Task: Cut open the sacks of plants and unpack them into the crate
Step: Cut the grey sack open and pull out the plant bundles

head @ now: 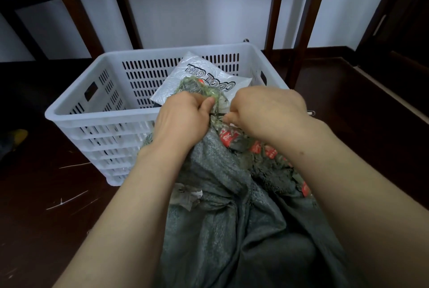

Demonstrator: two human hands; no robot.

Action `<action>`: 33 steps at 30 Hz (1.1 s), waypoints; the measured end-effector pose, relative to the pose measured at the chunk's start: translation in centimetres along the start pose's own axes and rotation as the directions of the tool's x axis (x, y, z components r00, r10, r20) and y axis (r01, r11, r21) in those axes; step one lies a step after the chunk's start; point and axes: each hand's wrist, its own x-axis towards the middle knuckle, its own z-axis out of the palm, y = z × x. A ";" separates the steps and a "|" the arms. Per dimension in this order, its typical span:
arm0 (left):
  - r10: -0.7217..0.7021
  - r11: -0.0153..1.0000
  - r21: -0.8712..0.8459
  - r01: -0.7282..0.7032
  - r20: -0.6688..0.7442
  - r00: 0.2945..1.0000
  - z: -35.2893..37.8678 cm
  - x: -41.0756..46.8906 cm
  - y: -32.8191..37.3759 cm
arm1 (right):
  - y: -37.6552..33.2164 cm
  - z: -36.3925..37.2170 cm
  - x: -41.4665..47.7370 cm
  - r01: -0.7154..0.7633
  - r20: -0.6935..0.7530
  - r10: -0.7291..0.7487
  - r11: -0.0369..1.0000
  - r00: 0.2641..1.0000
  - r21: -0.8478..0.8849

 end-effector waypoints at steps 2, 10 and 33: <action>0.002 1.000 0.011 -0.002 0.006 1.000 0.0 0.1 -0.1 | 0.2 -0.4 0.0 -0.006 0.035 0.006 1.000 0.999 0.020; 0.078 0.992 0.099 -0.084 0.058 0.995 0.0 -0.2 -0.5 | 0.1 -0.3 -0.2 0.037 0.065 -0.036 0.999 0.997 -0.004; 0.029 0.938 -0.347 0.018 0.128 0.991 -1.3 0.9 -2.9 | 9.0 -0.7 0.2 -0.239 0.470 -0.060 0.799 0.880 0.551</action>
